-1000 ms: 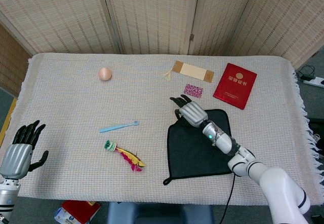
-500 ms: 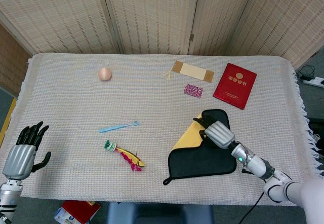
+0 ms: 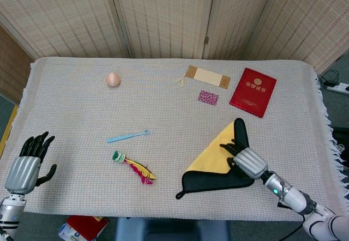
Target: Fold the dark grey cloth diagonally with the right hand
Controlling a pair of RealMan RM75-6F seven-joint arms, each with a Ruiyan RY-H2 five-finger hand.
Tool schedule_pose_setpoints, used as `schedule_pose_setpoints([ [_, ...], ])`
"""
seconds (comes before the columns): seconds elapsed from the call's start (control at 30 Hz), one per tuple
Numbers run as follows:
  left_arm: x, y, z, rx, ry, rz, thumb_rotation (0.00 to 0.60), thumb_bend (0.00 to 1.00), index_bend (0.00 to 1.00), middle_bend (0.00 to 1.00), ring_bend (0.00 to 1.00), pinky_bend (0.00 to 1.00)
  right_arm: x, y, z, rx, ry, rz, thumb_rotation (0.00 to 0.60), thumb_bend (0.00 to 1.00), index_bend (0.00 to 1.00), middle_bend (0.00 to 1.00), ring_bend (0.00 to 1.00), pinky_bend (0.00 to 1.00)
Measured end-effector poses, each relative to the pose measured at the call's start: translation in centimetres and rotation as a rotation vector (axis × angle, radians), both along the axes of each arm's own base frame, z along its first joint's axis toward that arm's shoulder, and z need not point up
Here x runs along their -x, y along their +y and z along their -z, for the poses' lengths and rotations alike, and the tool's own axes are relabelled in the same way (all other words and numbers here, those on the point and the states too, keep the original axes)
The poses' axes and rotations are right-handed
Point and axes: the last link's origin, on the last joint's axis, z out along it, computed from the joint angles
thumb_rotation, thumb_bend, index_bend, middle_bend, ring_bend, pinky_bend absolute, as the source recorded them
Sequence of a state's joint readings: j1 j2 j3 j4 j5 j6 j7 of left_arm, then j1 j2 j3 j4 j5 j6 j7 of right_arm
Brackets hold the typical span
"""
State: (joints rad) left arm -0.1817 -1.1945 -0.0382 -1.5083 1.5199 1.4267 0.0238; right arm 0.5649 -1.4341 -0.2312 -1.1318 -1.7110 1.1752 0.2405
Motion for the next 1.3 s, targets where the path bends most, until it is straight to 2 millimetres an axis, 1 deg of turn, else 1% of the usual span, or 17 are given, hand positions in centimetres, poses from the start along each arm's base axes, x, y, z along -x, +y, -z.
schedule_pose_setpoints([
  [0.13, 0.0, -0.1, 0.1, 0.001, 0.001, 0.001, 0.566, 0.48, 0.00, 0.00, 0.00, 0.00, 0.5, 1.2, -0.4, -0.008, 0.002, 0.005, 0.600, 0.50, 0.66, 0.09, 0.10, 0.00],
  [0.23, 0.0, -0.1, 0.1, 0.003, 0.002, 0.001, 0.564, 0.48, 0.00, 0.00, 0.00, 0.00, 0.8, 1.8, -0.7, -0.005, 0.006, 0.010, 0.600, 0.50, 0.66, 0.09, 0.10, 0.00],
  [0.4, 0.2, 0.1, 0.2, 0.007, 0.002, -0.010, 0.566, 0.48, 0.00, 0.00, 0.00, 0.00, 1.5, 2.1, -1.1, -0.002, 0.015, 0.037, 0.600, 0.50, 0.66, 0.10, 0.10, 0.00],
  [0.53, 0.2, 0.2, 0.3, 0.010, 0.008, -0.011, 0.566, 0.48, 0.00, 0.00, 0.00, 0.00, 2.7, 2.8, -1.6, -0.005, 0.022, 0.066, 0.600, 0.50, 0.66, 0.10, 0.11, 0.00],
  [0.73, 0.4, 0.4, 0.6, 0.014, 0.015, -0.022, 0.567, 0.48, 0.00, 0.00, 0.00, 0.00, 3.8, 3.7, -2.3, -0.004, 0.016, 0.092, 0.600, 0.50, 0.66, 0.10, 0.11, 0.00],
  [0.97, 0.4, 0.5, 0.9, 0.017, 0.021, -0.029, 0.566, 0.48, 0.00, 0.00, 0.00, 0.00, 4.6, 3.9, -2.7, 0.011, 0.028, 0.090, 0.600, 0.50, 0.66, 0.10, 0.11, 0.00],
  [1.03, 0.5, 0.6, 0.9, 0.017, 0.022, -0.031, 0.567, 0.48, 0.00, 0.00, 0.00, 0.00, 4.7, 3.8, -2.7, 0.013, 0.032, 0.092, 0.600, 0.50, 0.65, 0.09, 0.11, 0.00],
  [1.13, 0.5, 0.6, 0.9, 0.016, 0.023, -0.033, 0.565, 0.48, 0.00, 0.00, 0.00, 0.00, 4.8, 3.9, -2.5, -0.003, 0.038, 0.102, 0.600, 0.50, 0.52, 0.04, 0.09, 0.00],
  [1.2, 0.5, 0.7, 0.8, 0.015, 0.022, -0.034, 0.564, 0.48, 0.00, 0.00, 0.00, 0.00, 4.9, 3.9, -2.6, -0.014, 0.044, 0.106, 0.600, 0.50, 0.37, 0.01, 0.07, 0.00],
  [1.3, 0.5, 0.7, 0.8, 0.014, 0.021, -0.033, 0.568, 0.48, 0.00, 0.00, 0.00, 0.00, 4.8, 4.0, -2.7, -0.022, 0.051, 0.110, 0.600, 0.50, 0.24, 0.00, 0.06, 0.00],
])
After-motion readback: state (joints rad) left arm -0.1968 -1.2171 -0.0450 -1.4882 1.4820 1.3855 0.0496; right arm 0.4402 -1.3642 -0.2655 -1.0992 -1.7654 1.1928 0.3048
